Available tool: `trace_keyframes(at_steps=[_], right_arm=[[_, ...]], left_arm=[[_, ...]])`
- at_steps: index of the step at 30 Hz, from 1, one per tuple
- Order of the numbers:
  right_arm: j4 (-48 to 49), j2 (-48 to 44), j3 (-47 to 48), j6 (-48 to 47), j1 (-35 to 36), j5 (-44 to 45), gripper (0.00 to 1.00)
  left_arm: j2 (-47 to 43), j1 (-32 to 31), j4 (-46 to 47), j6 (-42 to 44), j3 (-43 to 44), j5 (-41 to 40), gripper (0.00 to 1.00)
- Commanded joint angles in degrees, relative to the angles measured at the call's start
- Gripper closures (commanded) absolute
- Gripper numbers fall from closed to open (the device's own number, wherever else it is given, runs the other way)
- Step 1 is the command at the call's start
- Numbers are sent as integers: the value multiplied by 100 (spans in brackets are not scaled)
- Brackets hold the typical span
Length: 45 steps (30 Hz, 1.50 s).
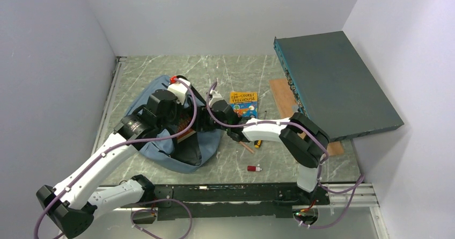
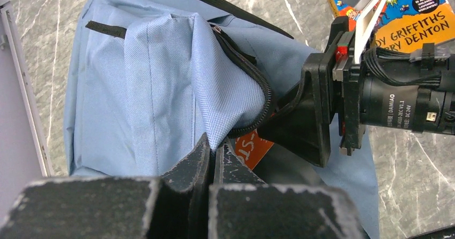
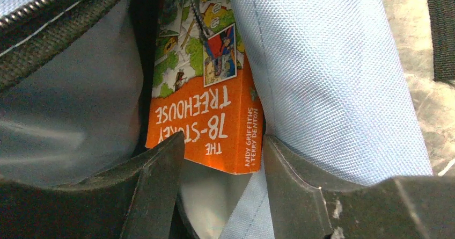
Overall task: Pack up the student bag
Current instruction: Place the book in the student bag.
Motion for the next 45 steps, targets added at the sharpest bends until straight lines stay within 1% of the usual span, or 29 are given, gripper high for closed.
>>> trace_keyframes(at_steps=[1,4,6,7,8,11,14,16,19,22,25,28,30,31,33,36,38,41,43,45], right_arm=[[39,-82,166,-235,41,-4,42],[94,48,178,-240,62,-26,42],[40,156,291,-225,62,-109,44],[54,190,323,-224,67,-150,50],[131,223,319,-232,81,-117,58],[424,362,282,-304,138,201,73],[485,550,521,-303,160,421,82],[733,676,600,-372,245,781,83],[1062,893,873,-742,408,1429,83],[1172,1069,1209,-947,423,1706,83],[1198,1024,1288,-1131,415,1741,80],[1085,569,895,-1318,414,1688,74],[975,95,502,-1591,422,1563,64],[816,-191,353,-1738,423,1460,59],[361,-635,100,-2061,427,1201,50],[-546,-1196,-118,-2310,431,1079,41],[-1044,-1606,-292,-2504,440,1029,39],[-1530,-2329,-628,-2856,440,1115,44],[-1869,-2648,-732,-2999,440,1468,44],[-2435,-2824,-665,-3077,404,2093,45]], left_arm=[[-92,12,624,17,103,68,100],[-39,12,485,-27,219,114,100],[-82,16,583,-9,132,130,100],[-99,12,646,6,86,118,100],[-92,12,629,4,99,115,100],[-56,12,493,-36,223,204,100],[-114,12,683,1,90,226,100],[-69,12,597,-15,153,230,100],[-57,16,509,-57,217,267,100],[-153,13,657,-6,85,113,100],[-169,12,594,-9,119,26,100],[-191,12,659,22,39,-99,100],[-168,13,607,25,83,-106,100],[-157,12,546,15,120,-90,100],[-200,13,533,-48,140,-56,100],[-214,13,531,-76,134,-4,100],[-161,4,475,-15,175,20,100],[13,-11,283,185,292,-61,100],[158,-46,2,185,447,-263,100],[221,-62,-236,114,536,-325,100]])
